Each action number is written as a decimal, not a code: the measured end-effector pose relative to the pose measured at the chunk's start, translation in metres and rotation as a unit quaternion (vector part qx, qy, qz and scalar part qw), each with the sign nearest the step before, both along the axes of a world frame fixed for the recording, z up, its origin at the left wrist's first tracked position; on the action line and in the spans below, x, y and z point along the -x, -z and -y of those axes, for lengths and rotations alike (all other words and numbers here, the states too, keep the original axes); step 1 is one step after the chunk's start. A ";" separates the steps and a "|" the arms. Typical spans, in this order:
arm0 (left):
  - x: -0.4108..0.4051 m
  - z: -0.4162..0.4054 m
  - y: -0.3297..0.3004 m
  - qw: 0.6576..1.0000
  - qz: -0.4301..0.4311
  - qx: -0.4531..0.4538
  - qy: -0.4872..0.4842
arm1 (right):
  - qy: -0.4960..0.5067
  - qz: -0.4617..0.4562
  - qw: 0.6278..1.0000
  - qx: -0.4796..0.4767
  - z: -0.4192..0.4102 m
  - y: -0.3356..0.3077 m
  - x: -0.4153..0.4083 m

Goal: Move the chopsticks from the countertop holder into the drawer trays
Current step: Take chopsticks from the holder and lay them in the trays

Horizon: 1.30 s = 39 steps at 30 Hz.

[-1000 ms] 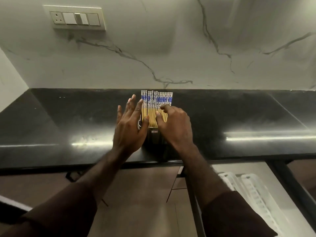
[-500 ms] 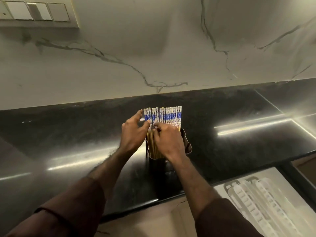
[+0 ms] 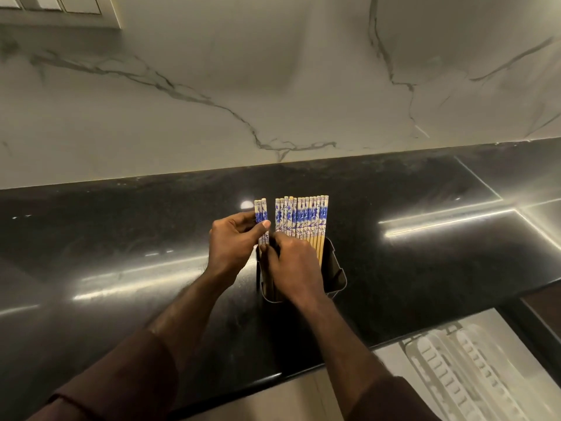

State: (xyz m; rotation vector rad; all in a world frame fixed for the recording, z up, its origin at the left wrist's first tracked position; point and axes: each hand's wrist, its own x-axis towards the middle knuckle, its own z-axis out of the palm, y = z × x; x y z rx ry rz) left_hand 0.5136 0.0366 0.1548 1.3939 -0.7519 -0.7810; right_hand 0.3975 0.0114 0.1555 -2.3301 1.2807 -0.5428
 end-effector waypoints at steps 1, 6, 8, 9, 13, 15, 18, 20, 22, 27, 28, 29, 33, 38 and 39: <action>-0.001 -0.001 0.000 1.000 -0.006 -0.002 0.009 | -0.004 0.003 1.000 -0.004 0.001 -0.001 0.000; -0.007 -0.002 -0.004 0.999 -0.041 0.001 0.029 | -0.012 0.009 1.000 -0.014 0.006 -0.002 -0.003; -0.008 -0.001 -0.006 0.998 -0.048 0.005 0.026 | -0.012 0.012 1.000 -0.014 0.008 -0.002 -0.003; -0.008 -0.001 -0.006 0.998 -0.050 0.006 0.024 | -0.012 0.013 1.000 -0.014 0.008 -0.002 -0.003; -0.008 -0.001 -0.005 0.998 -0.058 0.002 0.012 | -0.003 0.019 1.000 -0.017 0.009 -0.003 -0.001; -0.007 -0.001 -0.004 0.998 -0.064 -0.001 0.009 | 0.004 0.016 1.000 -0.017 0.009 -0.002 0.000; -0.007 -0.001 -0.005 0.998 -0.066 -0.006 0.007 | 0.014 0.017 0.999 -0.031 0.008 0.001 0.002; -0.006 -0.001 -0.005 0.998 -0.054 -0.011 0.002 | 0.021 0.030 0.999 -0.037 0.006 0.000 0.003; -0.005 -0.001 -0.007 0.999 -0.041 -0.014 -0.003 | 0.027 0.042 0.998 -0.039 0.006 -0.002 0.004; -0.004 -0.001 -0.016 1.000 -0.012 -0.011 -0.012 | 0.009 0.064 0.996 -0.061 0.005 -0.007 0.000; -0.004 -0.001 -0.020 1.000 -0.005 -0.008 -0.012 | 0.000 0.066 0.995 -0.070 0.004 -0.009 -0.001; -0.005 -0.002 -0.024 1.000 -0.001 -0.004 -0.008 | -0.005 0.071 0.995 -0.076 0.004 -0.011 -0.001; -0.013 -0.003 -0.047 0.999 0.023 0.018 0.028 | -0.004 0.110 0.989 -0.099 0.005 -0.024 0.001; -0.019 -0.002 -0.096 0.990 0.078 0.089 0.078 | -0.004 0.203 0.965 -0.168 0.006 -0.054 0.011; -0.019 -0.001 -0.108 0.987 0.087 0.103 0.086 | -0.008 0.222 0.956 -0.194 0.005 -0.058 0.013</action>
